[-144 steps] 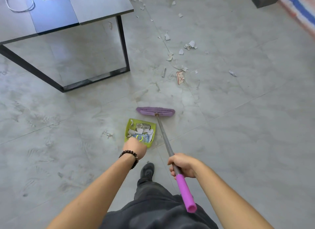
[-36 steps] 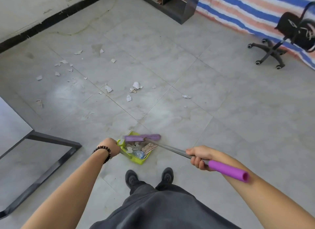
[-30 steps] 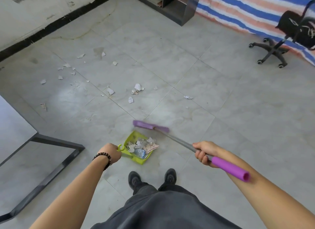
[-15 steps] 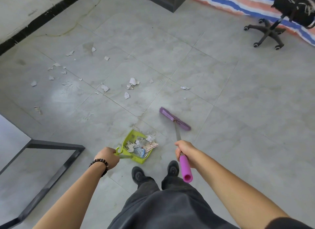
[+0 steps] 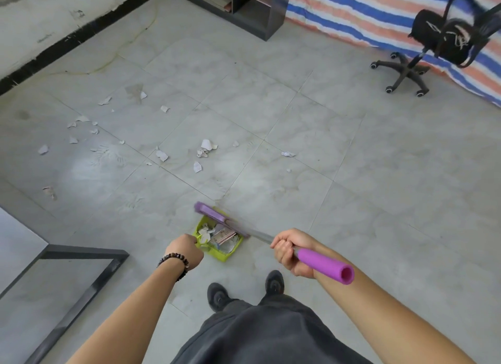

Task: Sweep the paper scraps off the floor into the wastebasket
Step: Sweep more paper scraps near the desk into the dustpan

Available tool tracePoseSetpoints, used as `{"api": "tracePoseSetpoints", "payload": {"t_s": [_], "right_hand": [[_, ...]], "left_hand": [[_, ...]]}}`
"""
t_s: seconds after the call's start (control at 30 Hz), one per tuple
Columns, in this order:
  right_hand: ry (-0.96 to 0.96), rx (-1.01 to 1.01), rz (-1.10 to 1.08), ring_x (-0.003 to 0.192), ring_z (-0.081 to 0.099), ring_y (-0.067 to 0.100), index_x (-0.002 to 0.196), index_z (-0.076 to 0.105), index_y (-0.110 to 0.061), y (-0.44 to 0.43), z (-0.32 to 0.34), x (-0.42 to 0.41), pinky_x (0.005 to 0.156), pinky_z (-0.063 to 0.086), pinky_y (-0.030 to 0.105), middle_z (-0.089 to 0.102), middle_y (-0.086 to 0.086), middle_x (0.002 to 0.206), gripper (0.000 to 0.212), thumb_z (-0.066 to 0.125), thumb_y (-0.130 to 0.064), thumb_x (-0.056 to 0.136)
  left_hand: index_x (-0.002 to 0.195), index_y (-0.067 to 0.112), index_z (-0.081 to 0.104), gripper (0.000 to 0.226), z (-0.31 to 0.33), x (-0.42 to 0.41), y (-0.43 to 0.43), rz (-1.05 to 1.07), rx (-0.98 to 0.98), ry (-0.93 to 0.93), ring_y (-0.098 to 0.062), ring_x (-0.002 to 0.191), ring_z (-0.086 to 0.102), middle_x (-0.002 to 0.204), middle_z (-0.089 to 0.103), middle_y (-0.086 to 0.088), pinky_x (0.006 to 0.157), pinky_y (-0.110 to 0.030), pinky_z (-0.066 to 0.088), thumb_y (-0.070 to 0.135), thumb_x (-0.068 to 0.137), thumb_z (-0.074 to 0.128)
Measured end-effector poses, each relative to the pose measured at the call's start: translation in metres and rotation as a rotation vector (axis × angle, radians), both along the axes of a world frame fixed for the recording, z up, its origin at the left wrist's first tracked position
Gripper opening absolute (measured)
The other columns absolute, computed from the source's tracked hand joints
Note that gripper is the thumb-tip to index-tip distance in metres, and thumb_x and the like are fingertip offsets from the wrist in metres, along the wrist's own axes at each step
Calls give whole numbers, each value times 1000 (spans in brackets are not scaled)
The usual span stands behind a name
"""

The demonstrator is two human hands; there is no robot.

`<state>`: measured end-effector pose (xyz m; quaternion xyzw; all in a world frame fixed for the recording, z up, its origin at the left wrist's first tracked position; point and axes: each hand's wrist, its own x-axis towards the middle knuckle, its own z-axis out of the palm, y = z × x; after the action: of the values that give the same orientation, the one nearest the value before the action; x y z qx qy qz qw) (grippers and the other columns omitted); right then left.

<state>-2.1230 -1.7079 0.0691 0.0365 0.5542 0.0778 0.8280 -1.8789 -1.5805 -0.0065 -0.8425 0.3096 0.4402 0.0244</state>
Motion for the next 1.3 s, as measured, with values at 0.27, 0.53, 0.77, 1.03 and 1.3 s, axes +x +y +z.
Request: {"api": "tracePoseSetpoints", "payload": {"t_s": [0.27,0.53,0.77,1.03,1.3], "right_hand": [[-21,-136,-268,26,37,2,51,39,-15,-34,17,-6,26,34,13,35,-7,42,31,49,-1,77],[60,-291,-244,24,35,3,47,39,-16,-118,-17,17,26,29,11,34,-8,37,45,36,-8,92],[276,-606,-72,28,34,7,69,37,-17,-263,-65,39,31,31,15,38,-4,38,23,36,2,82],[382,-640,70,38,32,13,67,37,-11,-359,-85,94,36,30,17,34,4,55,24,27,6,81],[114,-381,-77,37,38,10,63,36,-14,-328,-51,172,37,37,18,39,-1,47,27,33,4,83]], "left_hand": [[85,12,65,17,9,40,-27,69,-60,13,-24,58,51,63,53,-2,48,-21,36,6,78,51],[84,18,66,18,2,57,-79,181,-109,14,-25,54,46,59,51,-3,48,-22,35,9,79,52],[85,15,68,18,-1,68,-135,326,-86,10,-22,43,39,52,46,-2,44,-19,33,7,83,52],[86,14,68,16,11,75,-198,486,-23,-22,-22,45,37,52,43,-4,43,-19,32,7,84,53],[96,16,69,24,12,99,-229,472,18,-36,-19,42,37,48,43,0,44,-19,29,7,83,51]]}}
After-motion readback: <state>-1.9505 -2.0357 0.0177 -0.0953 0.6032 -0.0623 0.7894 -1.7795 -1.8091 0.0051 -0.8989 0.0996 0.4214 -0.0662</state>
